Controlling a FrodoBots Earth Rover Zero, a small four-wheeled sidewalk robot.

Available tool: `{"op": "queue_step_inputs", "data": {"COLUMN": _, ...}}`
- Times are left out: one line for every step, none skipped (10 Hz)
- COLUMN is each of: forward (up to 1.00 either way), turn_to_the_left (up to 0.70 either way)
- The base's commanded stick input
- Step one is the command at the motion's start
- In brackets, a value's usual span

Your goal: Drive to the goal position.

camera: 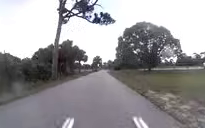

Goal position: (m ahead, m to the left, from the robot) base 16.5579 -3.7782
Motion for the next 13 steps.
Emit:
{"op": "queue_step_inputs", "data": {"forward": 0.85, "turn_to_the_left": 0.00}}
{"op": "queue_step_inputs", "data": {"forward": 0.85, "turn_to_the_left": 0.00}}
{"op": "queue_step_inputs", "data": {"forward": 0.85, "turn_to_the_left": 0.00}}
{"op": "queue_step_inputs", "data": {"forward": 0.85, "turn_to_the_left": 0.00}}
{"op": "queue_step_inputs", "data": {"forward": 0.85, "turn_to_the_left": 0.00}}
{"op": "queue_step_inputs", "data": {"forward": 0.85, "turn_to_the_left": 0.00}}
{"op": "queue_step_inputs", "data": {"forward": 0.85, "turn_to_the_left": 0.00}}
{"op": "queue_step_inputs", "data": {"forward": 0.85, "turn_to_the_left": 0.00}}
{"op": "queue_step_inputs", "data": {"forward": 0.85, "turn_to_the_left": 0.00}}
{"op": "queue_step_inputs", "data": {"forward": 0.85, "turn_to_the_left": 0.00}}
{"op": "queue_step_inputs", "data": {"forward": 0.85, "turn_to_the_left": 0.00}}
{"op": "queue_step_inputs", "data": {"forward": 0.85, "turn_to_the_left": 0.00}}
{"op": "queue_step_inputs", "data": {"forward": 0.85, "turn_to_the_left": 0.00}}
